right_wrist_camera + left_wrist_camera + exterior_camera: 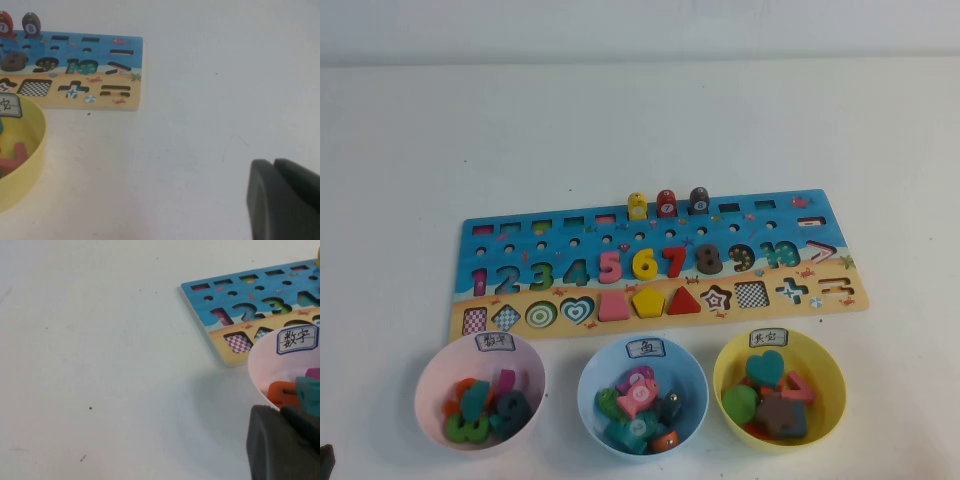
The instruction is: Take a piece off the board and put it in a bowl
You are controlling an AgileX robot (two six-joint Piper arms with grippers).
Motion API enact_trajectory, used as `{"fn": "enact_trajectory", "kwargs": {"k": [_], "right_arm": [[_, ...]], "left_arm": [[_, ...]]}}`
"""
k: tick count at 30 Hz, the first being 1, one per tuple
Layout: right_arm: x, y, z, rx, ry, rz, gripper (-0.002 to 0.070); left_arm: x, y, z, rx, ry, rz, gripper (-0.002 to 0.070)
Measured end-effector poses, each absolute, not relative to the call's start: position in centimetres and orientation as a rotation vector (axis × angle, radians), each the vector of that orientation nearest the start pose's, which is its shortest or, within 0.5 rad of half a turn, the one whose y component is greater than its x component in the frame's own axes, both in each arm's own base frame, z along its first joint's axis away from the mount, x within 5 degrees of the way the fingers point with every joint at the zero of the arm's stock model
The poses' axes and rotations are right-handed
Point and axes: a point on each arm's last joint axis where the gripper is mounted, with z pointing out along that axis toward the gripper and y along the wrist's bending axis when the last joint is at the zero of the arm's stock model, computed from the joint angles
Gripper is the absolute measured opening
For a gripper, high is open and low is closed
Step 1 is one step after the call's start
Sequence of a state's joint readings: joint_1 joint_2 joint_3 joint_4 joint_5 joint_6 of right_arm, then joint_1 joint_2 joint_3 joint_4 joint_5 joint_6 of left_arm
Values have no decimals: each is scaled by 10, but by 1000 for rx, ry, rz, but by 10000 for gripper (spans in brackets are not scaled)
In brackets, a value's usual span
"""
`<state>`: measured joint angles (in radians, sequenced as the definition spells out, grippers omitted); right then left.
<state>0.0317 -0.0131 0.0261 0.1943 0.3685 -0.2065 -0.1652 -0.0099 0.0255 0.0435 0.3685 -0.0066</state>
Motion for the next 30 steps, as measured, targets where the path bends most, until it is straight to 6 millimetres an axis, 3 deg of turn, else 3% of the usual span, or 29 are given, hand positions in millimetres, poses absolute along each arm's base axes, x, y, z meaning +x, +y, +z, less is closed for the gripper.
{"fn": "enact_trajectory", "kwargs": {"k": [30], "right_arm": [[52, 12, 174, -25, 1846, 185, -17]], "left_arm": [[52, -7, 172, 175, 1860, -76, 2]]}}
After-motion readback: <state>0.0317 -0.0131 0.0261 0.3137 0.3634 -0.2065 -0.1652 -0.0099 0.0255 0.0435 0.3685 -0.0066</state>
